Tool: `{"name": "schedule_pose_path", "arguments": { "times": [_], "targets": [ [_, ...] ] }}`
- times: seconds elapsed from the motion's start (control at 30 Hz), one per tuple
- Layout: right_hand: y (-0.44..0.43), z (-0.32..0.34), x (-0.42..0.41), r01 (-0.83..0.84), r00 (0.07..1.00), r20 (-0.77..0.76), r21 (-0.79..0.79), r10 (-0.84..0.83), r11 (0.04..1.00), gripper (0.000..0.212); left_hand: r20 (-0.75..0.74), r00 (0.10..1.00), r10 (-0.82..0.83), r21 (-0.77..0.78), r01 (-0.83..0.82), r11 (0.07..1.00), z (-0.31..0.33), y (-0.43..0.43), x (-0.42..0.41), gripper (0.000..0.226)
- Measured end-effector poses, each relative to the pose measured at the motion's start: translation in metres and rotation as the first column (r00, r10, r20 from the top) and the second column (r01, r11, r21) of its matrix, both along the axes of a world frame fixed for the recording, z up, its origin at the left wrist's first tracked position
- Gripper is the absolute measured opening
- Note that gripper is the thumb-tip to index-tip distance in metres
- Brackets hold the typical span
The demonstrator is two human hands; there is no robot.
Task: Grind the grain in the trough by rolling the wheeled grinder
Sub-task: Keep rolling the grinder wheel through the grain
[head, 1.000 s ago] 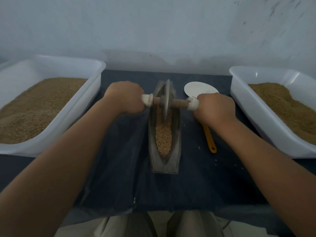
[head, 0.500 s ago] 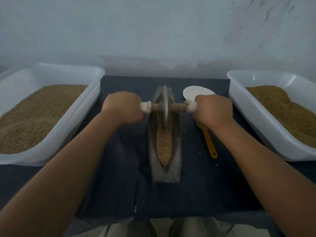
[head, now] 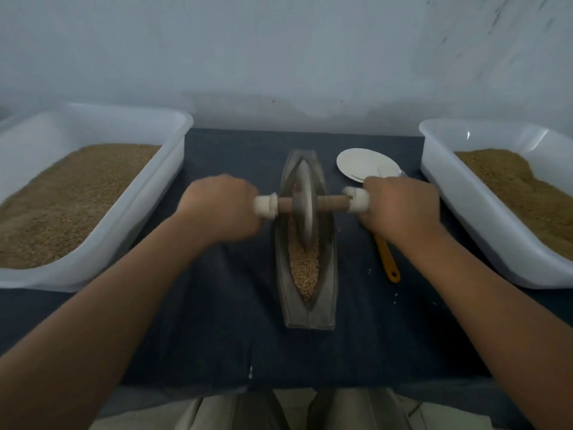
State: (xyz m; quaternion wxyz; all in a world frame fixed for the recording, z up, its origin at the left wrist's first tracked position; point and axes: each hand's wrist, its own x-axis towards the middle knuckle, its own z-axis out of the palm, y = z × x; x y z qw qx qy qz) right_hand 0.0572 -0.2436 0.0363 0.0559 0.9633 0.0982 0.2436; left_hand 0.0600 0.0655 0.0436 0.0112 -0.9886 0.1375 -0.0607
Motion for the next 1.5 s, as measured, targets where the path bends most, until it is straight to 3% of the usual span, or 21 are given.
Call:
{"name": "schedule_pose_path", "arguments": {
  "times": [0.1,0.23,0.43,0.63,0.8,0.97,1.07,1.27,1.37,1.5],
  "targets": [
    [0.008,0.007,0.028,0.09,0.992,-0.09,0.041,-0.086,0.995,0.035,0.061,0.997,0.053,0.004,-0.053,0.999,0.013,-0.013,0.035,0.031],
    [0.006,0.009,0.008,0.123,0.978,-0.17,0.017,-0.118,0.992,0.032,0.013,1.0,-0.01,0.047,0.009,0.999,0.018,-0.011,0.028,0.025],
    [-0.014,0.001,-0.07,-0.123,0.992,-0.031,0.081,0.125,0.989,0.028,0.042,0.991,-0.128,0.091,0.124,0.988,-0.001,0.015,-0.034,0.026],
    [0.008,0.01,-0.005,0.087,0.988,-0.129,0.05,-0.08,0.995,0.025,0.025,1.0,0.001,0.044,-0.002,0.999,0.011,-0.005,0.028,0.026],
    [0.011,0.013,0.021,0.141,0.975,-0.182,0.042,-0.131,0.989,0.019,0.022,0.999,0.035,0.008,-0.035,0.999,0.015,-0.011,0.042,0.032],
    [-0.007,0.0,-0.048,-0.053,0.995,-0.082,0.083,0.06,0.995,0.04,0.003,0.996,-0.092,0.068,0.091,0.994,0.0,0.011,-0.016,0.026],
    [-0.012,-0.001,-0.065,-0.093,0.994,-0.048,0.056,0.095,0.994,0.035,0.034,0.991,-0.132,0.076,0.129,0.989,-0.004,0.016,-0.025,0.028],
    [0.008,0.01,0.007,0.088,0.99,-0.119,0.058,-0.08,0.994,0.028,0.16,0.987,0.029,0.042,-0.036,0.998,0.004,-0.008,0.033,0.035],
    [0.011,0.013,0.024,0.12,0.977,-0.183,0.058,-0.107,0.991,0.026,0.121,0.992,0.028,0.032,-0.032,0.999,0.016,-0.015,0.046,0.038],
    [0.0,0.005,-0.014,0.084,0.978,-0.197,0.053,-0.073,0.995,0.031,0.045,0.998,-0.042,0.117,0.037,0.992,0.019,-0.008,0.013,0.023]
  ]
}}
